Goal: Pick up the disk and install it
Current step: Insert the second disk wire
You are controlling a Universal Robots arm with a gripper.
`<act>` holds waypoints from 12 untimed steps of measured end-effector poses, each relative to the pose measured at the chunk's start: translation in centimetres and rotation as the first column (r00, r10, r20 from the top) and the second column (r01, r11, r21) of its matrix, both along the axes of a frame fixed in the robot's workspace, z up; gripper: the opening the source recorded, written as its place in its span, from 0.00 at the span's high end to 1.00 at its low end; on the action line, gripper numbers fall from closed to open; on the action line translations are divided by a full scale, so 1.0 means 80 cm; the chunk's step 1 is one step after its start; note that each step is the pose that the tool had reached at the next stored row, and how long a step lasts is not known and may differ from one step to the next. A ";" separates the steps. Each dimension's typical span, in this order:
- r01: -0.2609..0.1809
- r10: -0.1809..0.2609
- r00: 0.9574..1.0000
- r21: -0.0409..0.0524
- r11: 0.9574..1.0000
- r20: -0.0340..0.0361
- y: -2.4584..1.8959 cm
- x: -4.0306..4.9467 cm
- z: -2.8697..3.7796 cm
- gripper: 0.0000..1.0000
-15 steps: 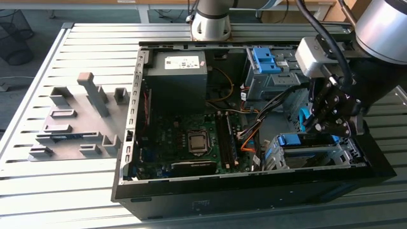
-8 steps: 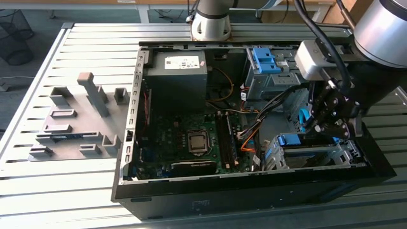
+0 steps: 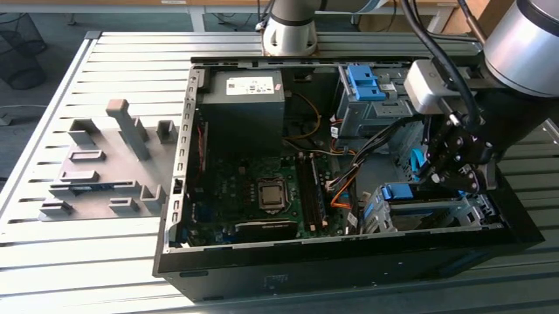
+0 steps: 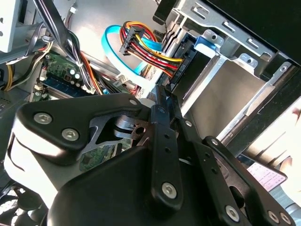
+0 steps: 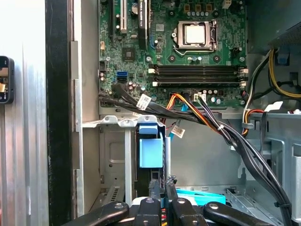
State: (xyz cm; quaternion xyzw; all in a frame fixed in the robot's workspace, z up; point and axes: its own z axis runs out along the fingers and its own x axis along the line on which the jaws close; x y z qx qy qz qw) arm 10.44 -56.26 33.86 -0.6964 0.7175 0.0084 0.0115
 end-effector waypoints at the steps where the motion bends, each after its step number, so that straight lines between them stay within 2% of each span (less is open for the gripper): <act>1: 0.000 0.000 1.000 0.000 1.000 0.000 0.0000 0.000 -0.0005 0.84; 12: 0.000 0.000 1.000 0.000 1.000 0.000 -0.0001 0.003 -0.0050 0.84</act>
